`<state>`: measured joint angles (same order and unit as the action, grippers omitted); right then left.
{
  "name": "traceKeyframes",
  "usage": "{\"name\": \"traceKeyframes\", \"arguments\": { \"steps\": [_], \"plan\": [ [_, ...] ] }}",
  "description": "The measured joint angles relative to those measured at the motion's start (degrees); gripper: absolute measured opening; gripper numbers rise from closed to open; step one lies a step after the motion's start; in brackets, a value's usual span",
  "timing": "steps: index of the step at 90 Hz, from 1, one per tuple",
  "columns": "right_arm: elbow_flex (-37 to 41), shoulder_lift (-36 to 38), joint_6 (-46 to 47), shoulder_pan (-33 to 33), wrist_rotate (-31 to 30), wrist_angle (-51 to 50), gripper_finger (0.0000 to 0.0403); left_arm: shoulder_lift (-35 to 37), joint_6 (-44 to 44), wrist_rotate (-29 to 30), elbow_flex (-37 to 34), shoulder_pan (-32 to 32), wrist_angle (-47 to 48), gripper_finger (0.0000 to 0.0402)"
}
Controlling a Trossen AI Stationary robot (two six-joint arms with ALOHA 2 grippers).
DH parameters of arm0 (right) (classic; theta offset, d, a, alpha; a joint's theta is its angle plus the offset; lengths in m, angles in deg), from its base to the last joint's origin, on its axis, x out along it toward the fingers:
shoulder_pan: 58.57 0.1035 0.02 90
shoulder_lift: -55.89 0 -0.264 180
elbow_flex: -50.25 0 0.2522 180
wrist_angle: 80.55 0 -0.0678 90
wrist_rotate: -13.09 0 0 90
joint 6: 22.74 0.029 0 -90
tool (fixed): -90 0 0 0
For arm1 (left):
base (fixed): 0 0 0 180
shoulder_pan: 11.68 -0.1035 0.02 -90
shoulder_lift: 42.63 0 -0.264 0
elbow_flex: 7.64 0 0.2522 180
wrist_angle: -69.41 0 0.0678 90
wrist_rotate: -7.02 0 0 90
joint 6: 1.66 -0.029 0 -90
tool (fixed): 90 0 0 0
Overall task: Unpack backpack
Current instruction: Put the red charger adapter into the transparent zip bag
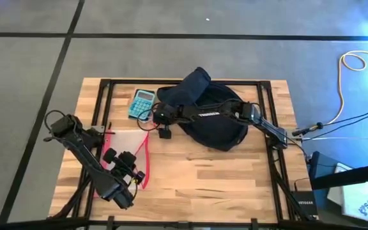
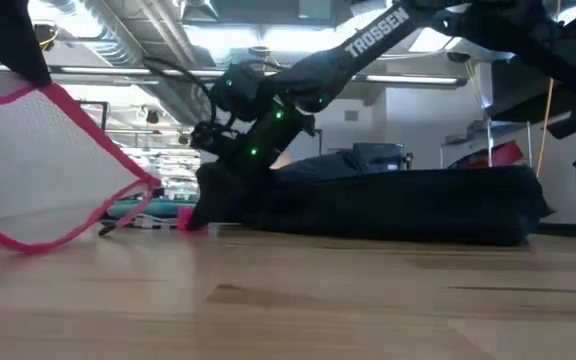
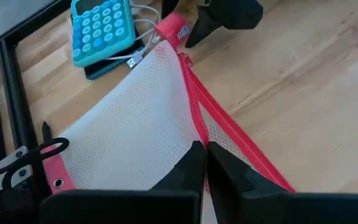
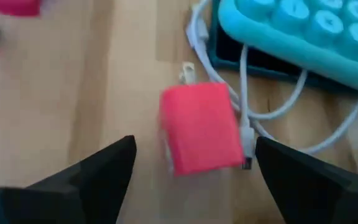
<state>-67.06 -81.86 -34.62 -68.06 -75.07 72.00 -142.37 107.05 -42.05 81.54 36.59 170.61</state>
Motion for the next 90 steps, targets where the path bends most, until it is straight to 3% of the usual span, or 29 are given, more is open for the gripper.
{"name": "traceKeyframes", "arguments": {
  "steps": [33, 47, 71, 90],
  "plan": [
    [0.17, 0.04, -0.27, 0.20, 5.09, -0.21, 0.0227, 0.00, -0.74, 0.36, 0.00, -0.02, 0.13, 0.0000],
    [0.17, 0.04, 3.62, 0.17, 5.32, 1.24, 0.0198, 0.00, -0.74, 1.18, 0.00, -0.04, 0.17, 0.0000],
    [0.17, -0.25, 11.67, 0.15, 5.13, 3.25, 0.0186, -0.02, -0.74, 1.70, 0.00, -0.04, 0.17, 0.0000],
    [0.24, -1.29, 12.26, 0.15, 3.74, 3.31, 0.0184, -0.02, -0.74, 1.73, 0.00, -0.04, 0.16, 0.0000]
  ]
}}
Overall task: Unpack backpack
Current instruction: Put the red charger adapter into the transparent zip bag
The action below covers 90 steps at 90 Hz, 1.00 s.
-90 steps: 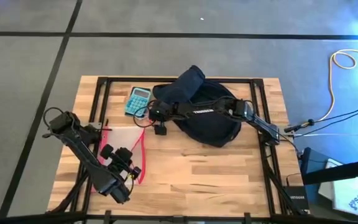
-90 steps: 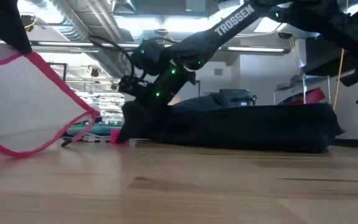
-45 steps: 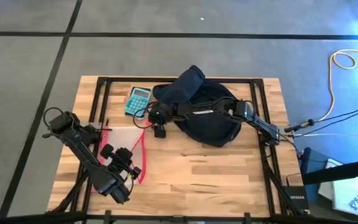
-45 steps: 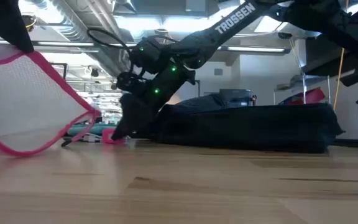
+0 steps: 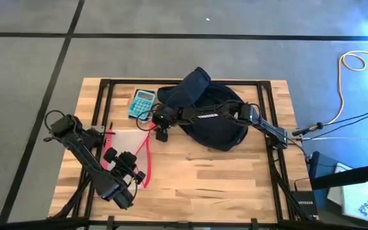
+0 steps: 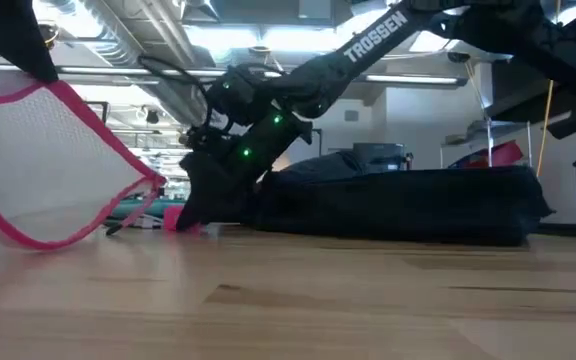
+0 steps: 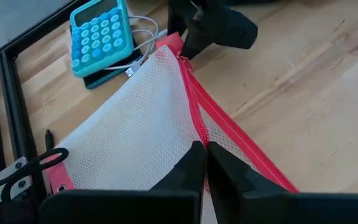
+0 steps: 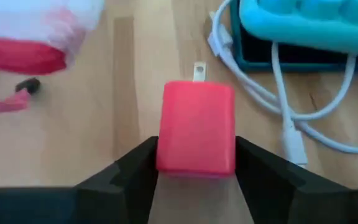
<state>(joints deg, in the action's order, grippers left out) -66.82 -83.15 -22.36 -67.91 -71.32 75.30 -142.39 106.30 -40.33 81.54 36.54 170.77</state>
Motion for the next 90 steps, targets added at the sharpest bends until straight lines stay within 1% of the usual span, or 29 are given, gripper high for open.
{"name": "traceKeyframes", "arguments": {
  "steps": [7, 23, 37, 45, 57, 64, 77, 90],
  "plan": [
    [-0.04, 0.04, 0.02, 0.16, 0.00, 0.43, 0.0174, 0.00, 0.00, 0.07, 0.00, 0.00, 0.04, 0.0000],
    [-0.04, 0.28, -0.59, 1.21, -0.43, 0.48, 0.0130, 0.00, -0.37, 0.09, -0.02, 0.00, 0.02, 0.0000],
    [-0.04, 0.32, -0.61, 2.35, -0.37, -0.08, 0.0130, 0.00, -0.39, 0.09, -0.02, 0.00, 0.02, 0.0000],
    [-0.04, 1.72, -0.61, 3.13, -0.58, -3.20, 0.0130, 0.00, -0.39, 0.07, -0.02, 0.00, 0.02, 0.0000],
    [-0.07, 5.10, -0.62, 4.59, -5.42, -11.08, 0.0133, 0.00, -0.68, 0.07, -0.04, 0.00, -0.02, 0.0000],
    [-0.09, 6.52, -0.63, 6.08, -6.76, -15.03, 0.0134, 0.00, -0.90, 0.11, -0.04, 0.00, -0.20, 0.0000],
    [-0.09, 8.73, -0.63, 10.34, -8.91, -18.52, 0.0132, 0.00, -0.94, 0.18, -0.04, 0.00, -1.36, 0.0000],
    [-0.05, 9.13, -0.66, 14.60, -11.62, -23.97, 0.0133, 0.00, -2.64, 1.95, -0.07, 0.00, -4.21, 0.0000]
  ]
}}
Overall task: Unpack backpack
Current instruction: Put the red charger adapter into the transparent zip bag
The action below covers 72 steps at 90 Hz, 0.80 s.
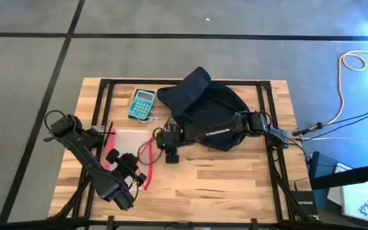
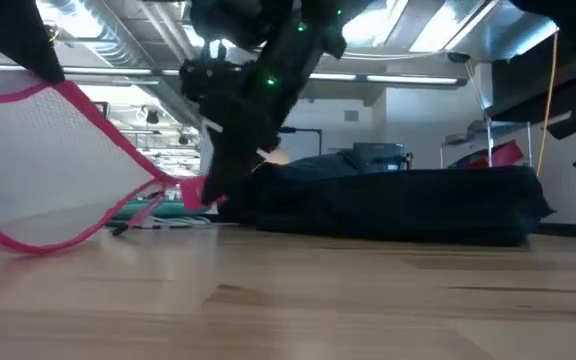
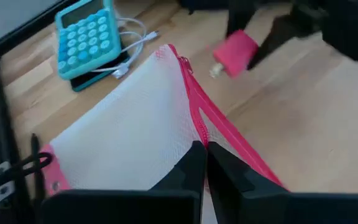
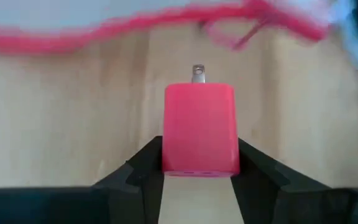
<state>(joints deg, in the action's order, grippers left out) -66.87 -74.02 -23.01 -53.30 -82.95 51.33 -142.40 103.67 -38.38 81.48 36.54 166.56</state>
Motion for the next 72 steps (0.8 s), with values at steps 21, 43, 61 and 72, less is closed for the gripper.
{"name": "traceKeyframes", "arguments": {
  "steps": [21, 43, 61, 72],
  "plan": [
    [0.01, 0.17, 1.89, 6.81, -2.45, 0.46, 0.0133, -0.06, -2.20, 2.01, 0.00, -0.30, -2.76, 0.0000],
    [-0.01, -0.20, 2.89, 9.07, -2.33, 10.20, 0.0133, -0.06, -4.84, 3.05, 0.00, -0.84, -5.08, 0.0000],
    [-0.04, -0.93, 6.35, 8.68, -0.61, 15.28, 0.0134, -0.06, -5.68, 4.03, 0.01, -1.44, -5.78, 0.0000],
    [-0.04, -1.93, 6.14, 8.08, -1.48, 16.55, 0.0134, -0.06, -7.38, 5.62, 0.00, -1.56, -7.58, 0.0000]
  ]
}}
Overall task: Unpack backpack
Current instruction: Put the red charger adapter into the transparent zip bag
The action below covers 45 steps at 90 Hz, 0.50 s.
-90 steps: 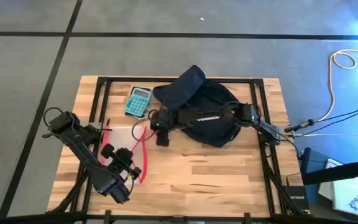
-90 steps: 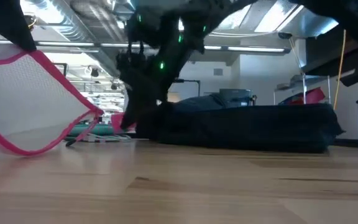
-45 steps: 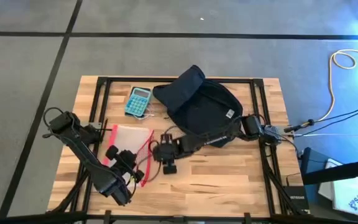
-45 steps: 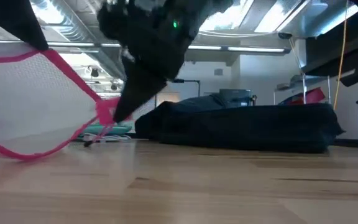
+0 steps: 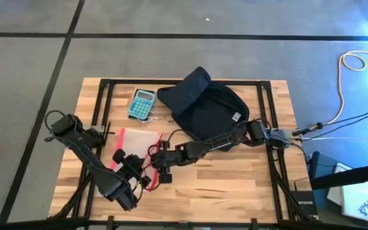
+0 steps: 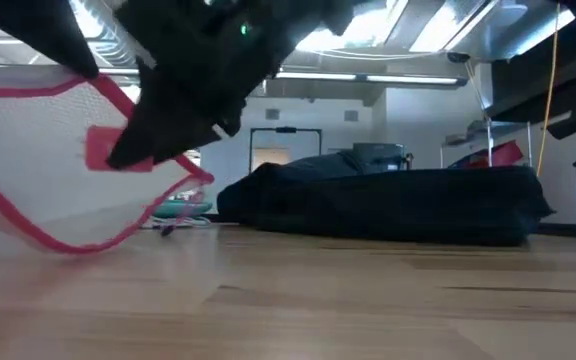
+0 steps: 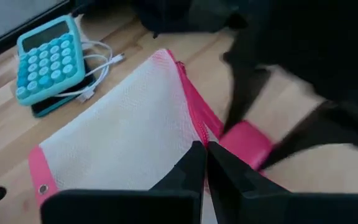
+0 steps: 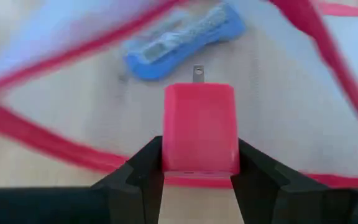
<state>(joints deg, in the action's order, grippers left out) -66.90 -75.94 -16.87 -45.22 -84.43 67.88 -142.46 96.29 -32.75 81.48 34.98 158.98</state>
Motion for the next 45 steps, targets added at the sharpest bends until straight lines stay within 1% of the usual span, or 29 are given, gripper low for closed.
{"name": "traceKeyframes", "arguments": {
  "steps": [8, 16, 36, 45],
  "plan": [
    [0.00, -0.97, -0.43, -0.33, -0.03, 1.90, 0.0143, 0.00, -0.95, 0.34, 0.02, -0.01, -0.57, 0.0000],
    [0.00, -1.75, -1.46, -0.31, -0.24, 2.37, 0.0162, 0.00, -1.07, 0.34, 0.00, -0.01, -0.58, 0.0000],
    [0.00, -1.83, -1.92, -0.24, -5.50, 2.05, 0.0218, -0.04, -1.72, 0.32, 0.02, -0.01, -0.30, 0.0000],
    [0.00, -1.83, -2.54, -0.24, -6.01, 1.94, 0.0235, -0.09, -1.79, 0.32, 0.02, -0.01, -0.31, 0.0000]
  ]
}}
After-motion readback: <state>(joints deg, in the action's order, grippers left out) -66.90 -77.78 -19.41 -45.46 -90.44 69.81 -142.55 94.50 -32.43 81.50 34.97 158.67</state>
